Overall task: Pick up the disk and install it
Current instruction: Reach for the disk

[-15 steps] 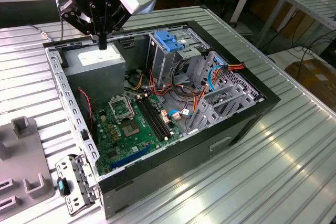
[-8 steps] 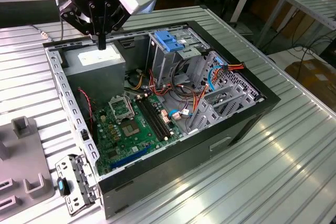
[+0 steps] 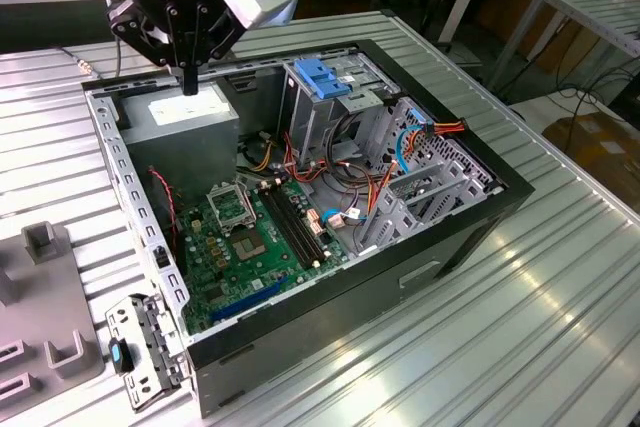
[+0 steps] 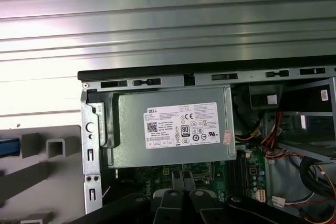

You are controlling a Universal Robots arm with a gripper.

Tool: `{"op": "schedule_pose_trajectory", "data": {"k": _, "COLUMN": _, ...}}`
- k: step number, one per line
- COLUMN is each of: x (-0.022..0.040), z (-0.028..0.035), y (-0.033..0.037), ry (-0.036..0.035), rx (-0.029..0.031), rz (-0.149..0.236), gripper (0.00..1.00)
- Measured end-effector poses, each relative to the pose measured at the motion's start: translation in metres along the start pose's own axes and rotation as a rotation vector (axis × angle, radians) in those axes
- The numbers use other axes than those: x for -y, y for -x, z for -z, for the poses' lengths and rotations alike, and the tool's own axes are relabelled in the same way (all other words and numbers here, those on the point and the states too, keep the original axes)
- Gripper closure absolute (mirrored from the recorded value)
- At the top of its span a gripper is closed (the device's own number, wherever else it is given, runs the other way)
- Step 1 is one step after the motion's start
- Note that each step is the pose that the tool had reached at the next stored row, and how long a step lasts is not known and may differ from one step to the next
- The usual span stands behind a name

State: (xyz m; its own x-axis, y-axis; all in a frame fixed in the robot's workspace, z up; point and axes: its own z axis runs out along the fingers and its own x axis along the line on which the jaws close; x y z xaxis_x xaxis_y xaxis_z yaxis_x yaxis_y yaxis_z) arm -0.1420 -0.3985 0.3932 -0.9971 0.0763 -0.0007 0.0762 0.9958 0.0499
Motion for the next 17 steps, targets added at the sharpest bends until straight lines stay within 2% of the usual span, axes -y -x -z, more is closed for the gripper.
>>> {"op": "schedule_pose_trajectory", "data": {"k": 14, "x": 0.0009, "z": 0.0001, "y": -0.0122, "ry": -0.0001, "rx": -0.0001, "rz": 0.0, "gripper": 0.89}}
{"op": "schedule_pose_trajectory", "data": {"k": 17, "x": 0.0013, "z": 0.0002, "y": -0.0169, "ry": -0.0001, "rx": -0.0001, "rz": 0.0, "gripper": 0.89}}
